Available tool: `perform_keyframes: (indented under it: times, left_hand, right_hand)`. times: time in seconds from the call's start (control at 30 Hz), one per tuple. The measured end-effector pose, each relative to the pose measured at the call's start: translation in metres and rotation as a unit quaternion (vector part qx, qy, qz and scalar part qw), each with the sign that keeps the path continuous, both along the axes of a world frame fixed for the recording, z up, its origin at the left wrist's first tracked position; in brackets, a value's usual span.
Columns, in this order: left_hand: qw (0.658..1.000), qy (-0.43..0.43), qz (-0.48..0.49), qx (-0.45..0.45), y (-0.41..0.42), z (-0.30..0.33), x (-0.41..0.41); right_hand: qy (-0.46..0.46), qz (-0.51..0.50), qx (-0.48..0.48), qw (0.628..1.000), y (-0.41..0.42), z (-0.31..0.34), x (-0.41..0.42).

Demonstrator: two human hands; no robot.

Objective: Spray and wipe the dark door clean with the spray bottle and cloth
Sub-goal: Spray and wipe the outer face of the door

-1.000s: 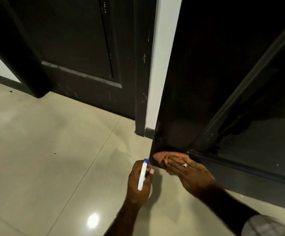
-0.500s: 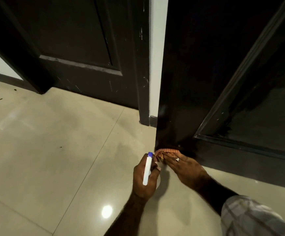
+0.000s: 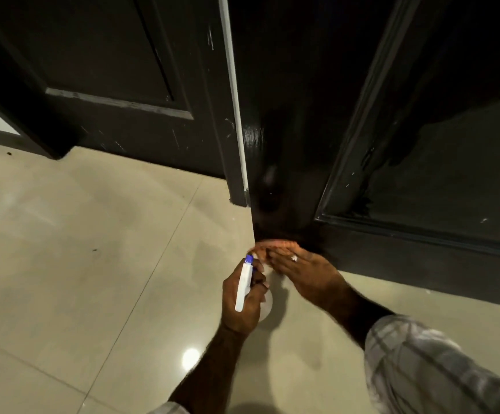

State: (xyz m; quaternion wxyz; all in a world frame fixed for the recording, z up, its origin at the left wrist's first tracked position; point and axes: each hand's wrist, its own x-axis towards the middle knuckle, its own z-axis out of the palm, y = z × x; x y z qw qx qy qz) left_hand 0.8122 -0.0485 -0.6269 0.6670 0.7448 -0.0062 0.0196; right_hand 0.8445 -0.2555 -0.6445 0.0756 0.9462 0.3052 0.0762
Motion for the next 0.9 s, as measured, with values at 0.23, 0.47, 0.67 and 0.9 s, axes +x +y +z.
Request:
perform_keyframes:
  times: [0.23, 0.47, 0.67, 0.9]
  left_hand:
    - [1.000, 0.004, -0.027, 0.008, -0.029, 0.000, -0.011]
    - [0.999, -0.004, -0.047, -0.010, -0.068, 0.002, -0.022]
    - [0.998, -0.021, -0.058, -0.022, -0.073, 0.007, -0.022]
    - [0.998, 0.010, -0.065, -0.010, -0.104, 0.010, -0.034]
  right_hand:
    - [0.021, -0.006, -0.032, 0.999, -0.093, 0.022, -0.030]
    - [-0.150, 0.006, 0.022, 0.988, -0.094, 0.093, -0.026]
    - [-0.129, 0.021, -0.034, 0.991, -0.087, 0.051, -0.027]
    - [-0.004, 0.003, -0.011, 1.000, -0.166, 0.011, -0.078]
